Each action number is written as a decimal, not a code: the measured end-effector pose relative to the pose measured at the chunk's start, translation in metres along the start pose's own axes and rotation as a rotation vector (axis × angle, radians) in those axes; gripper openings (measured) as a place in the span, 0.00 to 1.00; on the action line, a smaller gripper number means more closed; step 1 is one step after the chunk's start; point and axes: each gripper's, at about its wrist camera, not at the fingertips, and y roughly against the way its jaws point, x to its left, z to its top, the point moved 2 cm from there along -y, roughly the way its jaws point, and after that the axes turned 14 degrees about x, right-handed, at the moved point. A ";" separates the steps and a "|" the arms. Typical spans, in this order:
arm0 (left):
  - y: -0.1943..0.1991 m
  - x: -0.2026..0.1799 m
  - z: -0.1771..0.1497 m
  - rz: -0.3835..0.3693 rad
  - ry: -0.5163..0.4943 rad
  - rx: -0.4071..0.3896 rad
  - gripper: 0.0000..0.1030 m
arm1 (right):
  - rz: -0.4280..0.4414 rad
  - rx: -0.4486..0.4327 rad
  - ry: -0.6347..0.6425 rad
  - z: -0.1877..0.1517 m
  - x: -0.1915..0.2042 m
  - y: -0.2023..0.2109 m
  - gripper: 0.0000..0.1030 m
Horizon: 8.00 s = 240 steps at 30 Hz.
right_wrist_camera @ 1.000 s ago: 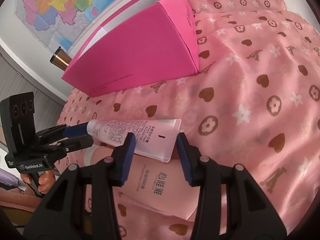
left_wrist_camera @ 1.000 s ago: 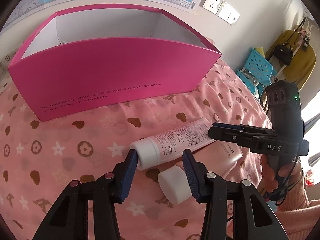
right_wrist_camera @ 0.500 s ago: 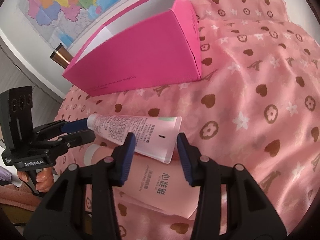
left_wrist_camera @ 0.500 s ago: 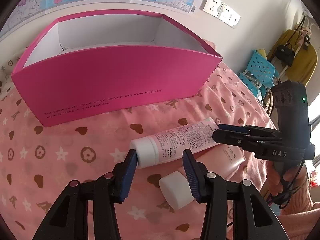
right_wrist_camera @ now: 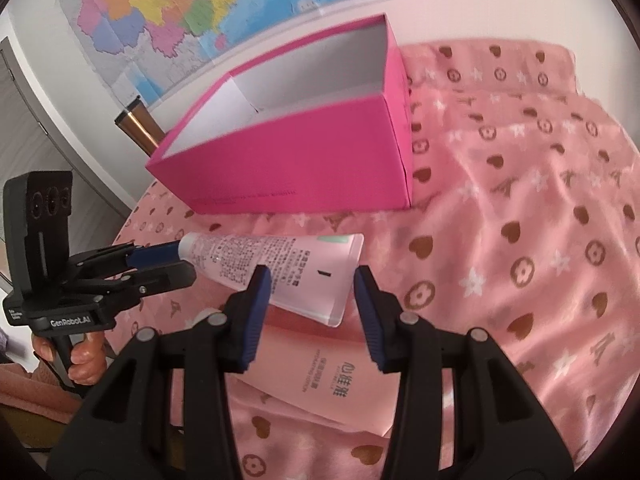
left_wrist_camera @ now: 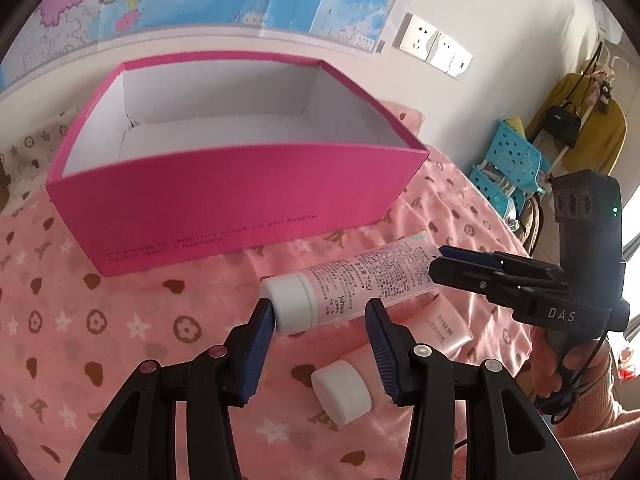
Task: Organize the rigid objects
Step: 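Lift the pink-labelled tube with the right gripper toward the magenta box, then lower the tube into the magenta box and open the right gripper, then reach the right gripper to the peach bottle with white cap and grasp, then lift the peach bottle with the right gripper off the sheet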
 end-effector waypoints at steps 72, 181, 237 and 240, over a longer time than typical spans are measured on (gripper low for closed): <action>0.042 -0.004 0.064 0.059 -0.043 -0.155 0.46 | -0.093 -0.196 0.108 0.081 0.026 0.048 0.45; -0.005 -0.019 -0.039 0.035 -0.069 -0.015 0.61 | -0.069 0.045 -0.103 -0.056 -0.036 -0.001 0.58; -0.016 -0.020 -0.047 -0.037 -0.013 0.063 0.51 | -0.053 0.045 -0.060 -0.066 -0.020 -0.001 0.58; -0.013 -0.018 -0.047 -0.028 -0.011 0.056 0.51 | -0.057 0.038 -0.054 -0.064 -0.017 -0.001 0.58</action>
